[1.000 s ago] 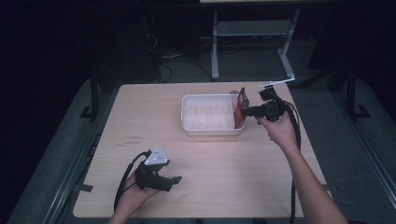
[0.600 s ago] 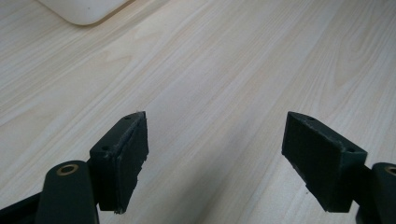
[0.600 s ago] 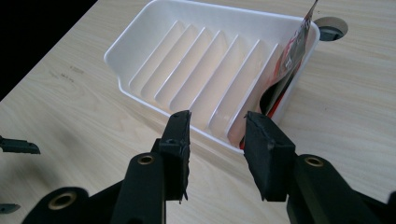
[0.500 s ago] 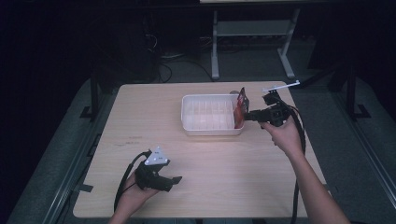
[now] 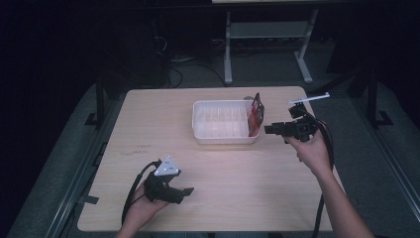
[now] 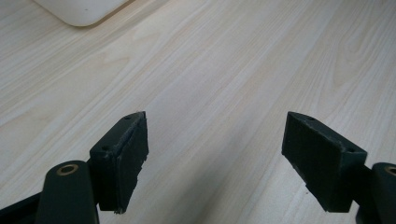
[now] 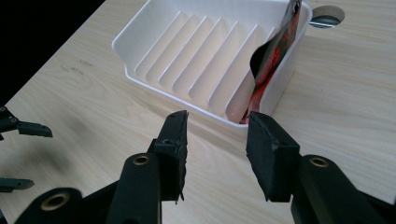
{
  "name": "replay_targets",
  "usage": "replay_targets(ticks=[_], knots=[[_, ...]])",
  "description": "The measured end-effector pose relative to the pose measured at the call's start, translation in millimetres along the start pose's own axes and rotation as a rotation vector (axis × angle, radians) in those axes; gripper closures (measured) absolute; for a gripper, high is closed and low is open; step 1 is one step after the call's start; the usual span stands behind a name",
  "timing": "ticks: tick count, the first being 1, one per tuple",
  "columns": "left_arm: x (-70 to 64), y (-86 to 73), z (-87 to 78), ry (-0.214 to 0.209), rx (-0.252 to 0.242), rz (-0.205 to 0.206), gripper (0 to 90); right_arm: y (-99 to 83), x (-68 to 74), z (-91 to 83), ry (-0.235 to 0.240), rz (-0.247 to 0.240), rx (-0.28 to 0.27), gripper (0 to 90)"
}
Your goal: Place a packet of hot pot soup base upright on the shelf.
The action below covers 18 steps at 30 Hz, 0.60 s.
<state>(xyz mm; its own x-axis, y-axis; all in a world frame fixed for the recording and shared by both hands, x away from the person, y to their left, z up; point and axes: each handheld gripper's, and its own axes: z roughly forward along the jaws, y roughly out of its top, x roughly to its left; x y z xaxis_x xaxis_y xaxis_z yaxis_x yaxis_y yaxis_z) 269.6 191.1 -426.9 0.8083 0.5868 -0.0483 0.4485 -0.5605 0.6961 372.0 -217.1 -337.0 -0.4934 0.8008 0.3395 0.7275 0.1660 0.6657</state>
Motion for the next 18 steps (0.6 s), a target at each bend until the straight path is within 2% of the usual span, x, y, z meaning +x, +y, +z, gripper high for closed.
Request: replay_targets(ticks=[7, 18], knots=[[0.0, -0.4, 0.3, 0.001, 0.002, 0.001, 22.4, -9.8, -2.9, -4.7, 0.002, -0.004, -0.005, 56.1], [0.8, -1.1, 0.0, 0.005, 0.004, 0.002, 22.4, -30.4, -11.5, 0.5, 0.022, 0.009, 0.015, 53.2]])
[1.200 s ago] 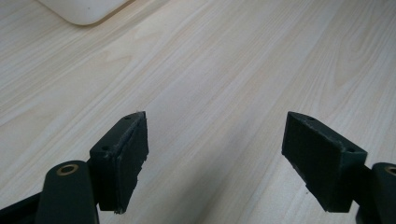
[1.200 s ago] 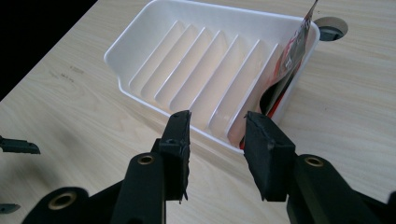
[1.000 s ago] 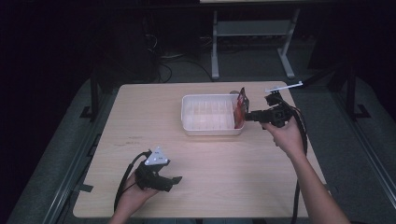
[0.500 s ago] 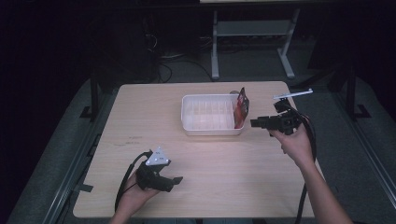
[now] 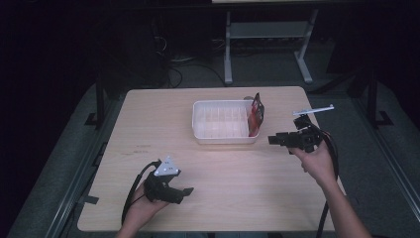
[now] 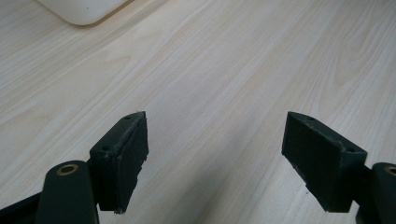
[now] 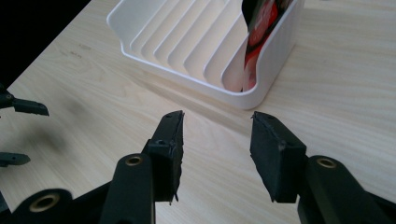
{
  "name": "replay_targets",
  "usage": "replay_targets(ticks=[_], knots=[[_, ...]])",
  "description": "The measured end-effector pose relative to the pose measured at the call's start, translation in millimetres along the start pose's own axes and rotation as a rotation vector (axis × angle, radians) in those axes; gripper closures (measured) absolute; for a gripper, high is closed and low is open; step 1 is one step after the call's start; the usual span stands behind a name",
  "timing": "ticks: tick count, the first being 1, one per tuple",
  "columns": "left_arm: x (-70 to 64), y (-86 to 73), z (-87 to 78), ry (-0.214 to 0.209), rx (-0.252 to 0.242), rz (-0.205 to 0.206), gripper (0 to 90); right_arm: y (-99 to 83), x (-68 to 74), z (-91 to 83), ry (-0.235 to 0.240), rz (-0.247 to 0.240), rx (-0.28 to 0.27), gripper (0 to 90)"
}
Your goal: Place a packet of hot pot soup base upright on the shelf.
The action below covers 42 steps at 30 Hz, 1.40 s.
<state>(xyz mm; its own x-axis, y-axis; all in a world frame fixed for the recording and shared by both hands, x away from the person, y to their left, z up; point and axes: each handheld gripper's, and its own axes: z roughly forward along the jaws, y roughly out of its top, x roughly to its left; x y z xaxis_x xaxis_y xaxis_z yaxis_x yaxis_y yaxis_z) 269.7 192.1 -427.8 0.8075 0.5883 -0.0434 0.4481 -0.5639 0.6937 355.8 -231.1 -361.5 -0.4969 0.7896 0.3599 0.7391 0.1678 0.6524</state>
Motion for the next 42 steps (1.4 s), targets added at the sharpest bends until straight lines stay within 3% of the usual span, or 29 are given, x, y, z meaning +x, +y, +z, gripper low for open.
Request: replay_targets(ticks=[20, 42], knots=[[0.9, -1.0, 0.0, -0.003, -0.001, -0.002, 22.4, -31.5, -6.1, 0.0, 0.038, 0.013, 0.003, 47.2], [0.2, -1.6, 0.6, -0.002, 0.004, 0.002, 22.4, -71.1, -5.8, -1.9, 0.04, 0.021, 0.012, 46.4]])
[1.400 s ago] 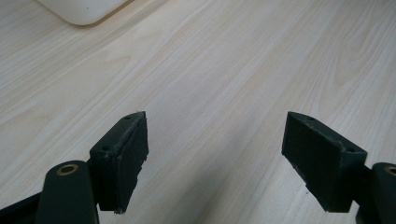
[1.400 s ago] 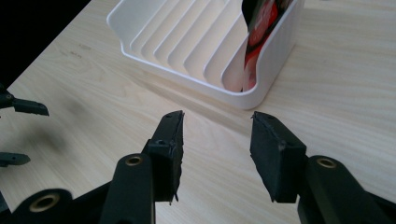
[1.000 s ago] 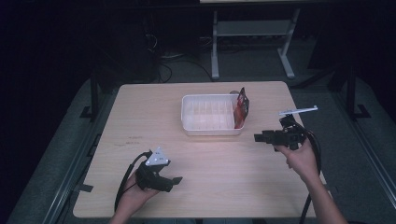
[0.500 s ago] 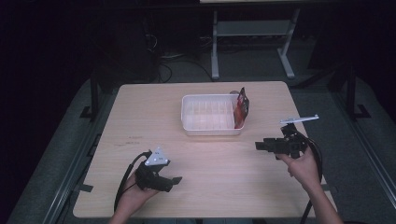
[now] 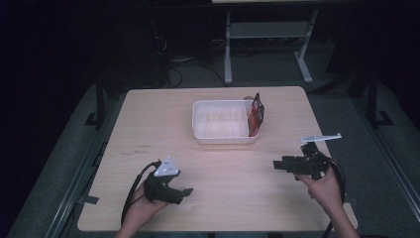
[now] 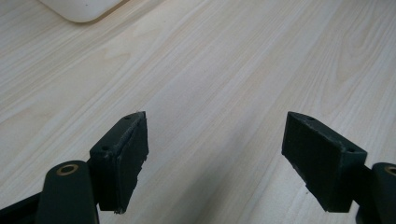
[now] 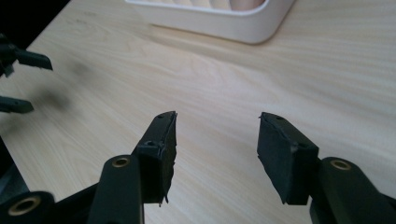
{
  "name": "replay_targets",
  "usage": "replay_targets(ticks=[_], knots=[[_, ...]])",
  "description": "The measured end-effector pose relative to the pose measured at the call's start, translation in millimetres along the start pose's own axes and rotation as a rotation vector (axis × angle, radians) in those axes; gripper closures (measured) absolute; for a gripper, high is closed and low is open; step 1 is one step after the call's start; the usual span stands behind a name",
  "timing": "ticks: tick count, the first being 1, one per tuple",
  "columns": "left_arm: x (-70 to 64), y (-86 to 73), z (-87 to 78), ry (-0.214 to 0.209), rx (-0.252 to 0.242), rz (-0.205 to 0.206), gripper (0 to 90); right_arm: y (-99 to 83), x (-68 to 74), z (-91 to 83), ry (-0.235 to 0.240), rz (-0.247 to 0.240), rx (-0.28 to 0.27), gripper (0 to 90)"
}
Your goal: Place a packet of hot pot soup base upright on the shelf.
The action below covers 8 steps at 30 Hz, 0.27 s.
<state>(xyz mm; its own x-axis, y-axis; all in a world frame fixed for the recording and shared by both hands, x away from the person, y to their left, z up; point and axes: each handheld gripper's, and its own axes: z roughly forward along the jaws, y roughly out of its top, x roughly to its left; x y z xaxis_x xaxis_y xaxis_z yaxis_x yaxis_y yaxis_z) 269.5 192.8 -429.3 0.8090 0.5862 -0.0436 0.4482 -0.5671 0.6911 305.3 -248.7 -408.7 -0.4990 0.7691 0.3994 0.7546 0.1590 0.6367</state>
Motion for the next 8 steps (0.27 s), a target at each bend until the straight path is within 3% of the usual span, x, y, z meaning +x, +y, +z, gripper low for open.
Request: replay_targets(ticks=[8], knots=[[-0.7, 0.4, 0.3, 0.0, 0.001, 0.007, 22.4, -26.0, 2.2, 0.3, -0.007, 0.008, -0.012, 45.7]])
